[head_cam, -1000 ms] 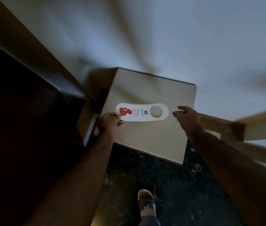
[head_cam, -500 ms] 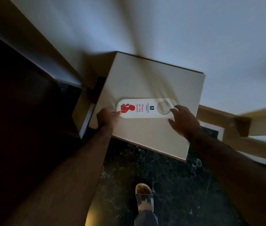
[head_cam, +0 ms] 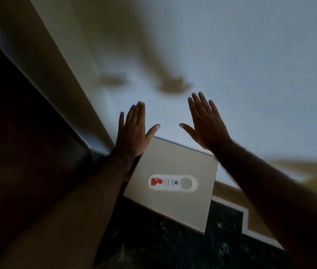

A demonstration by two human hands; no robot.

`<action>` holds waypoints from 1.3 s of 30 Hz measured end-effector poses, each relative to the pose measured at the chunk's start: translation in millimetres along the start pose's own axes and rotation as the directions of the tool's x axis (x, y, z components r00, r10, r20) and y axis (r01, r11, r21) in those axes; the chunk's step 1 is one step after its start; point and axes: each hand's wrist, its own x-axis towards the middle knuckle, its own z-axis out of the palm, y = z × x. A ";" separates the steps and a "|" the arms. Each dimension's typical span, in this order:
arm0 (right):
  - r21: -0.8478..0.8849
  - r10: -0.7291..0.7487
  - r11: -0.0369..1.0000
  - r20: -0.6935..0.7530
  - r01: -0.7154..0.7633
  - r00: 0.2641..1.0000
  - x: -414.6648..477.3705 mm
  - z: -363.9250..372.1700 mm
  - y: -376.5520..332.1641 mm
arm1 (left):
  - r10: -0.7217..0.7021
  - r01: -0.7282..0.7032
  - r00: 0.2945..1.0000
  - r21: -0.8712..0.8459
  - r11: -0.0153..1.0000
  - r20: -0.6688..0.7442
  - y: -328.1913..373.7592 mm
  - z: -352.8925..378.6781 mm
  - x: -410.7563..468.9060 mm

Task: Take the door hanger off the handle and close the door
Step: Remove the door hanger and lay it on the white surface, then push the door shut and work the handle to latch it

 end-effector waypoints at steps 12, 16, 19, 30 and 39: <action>-0.172 -0.136 0.983 -0.417 0.069 0.898 101.0 -359.2 -13.0 | 0.134 -0.069 0.881 0.157 0.985 -0.453 7.0 -373.5 69.0; -0.225 -0.192 0.971 -0.536 0.080 0.822 110.9 -459.8 -25.1 | 0.146 -0.015 0.802 0.226 0.974 -0.579 11.5 -473.7 71.2; -0.264 -0.223 0.961 -0.576 0.080 0.787 109.7 -513.3 -37.2 | 0.144 0.011 0.770 0.239 0.971 -0.622 20.8 -528.3 68.3; -0.300 -0.394 0.917 -0.597 0.261 0.698 86.5 -561.7 -92.1 | 0.220 0.058 0.721 0.374 0.926 -0.658 35.2 -627.7 12.5; -0.113 -0.681 0.693 -0.426 0.712 0.595 85.3 -454.0 -219.9 | 0.181 0.137 0.874 0.586 0.799 -0.450 -10.4 -645.9 -94.1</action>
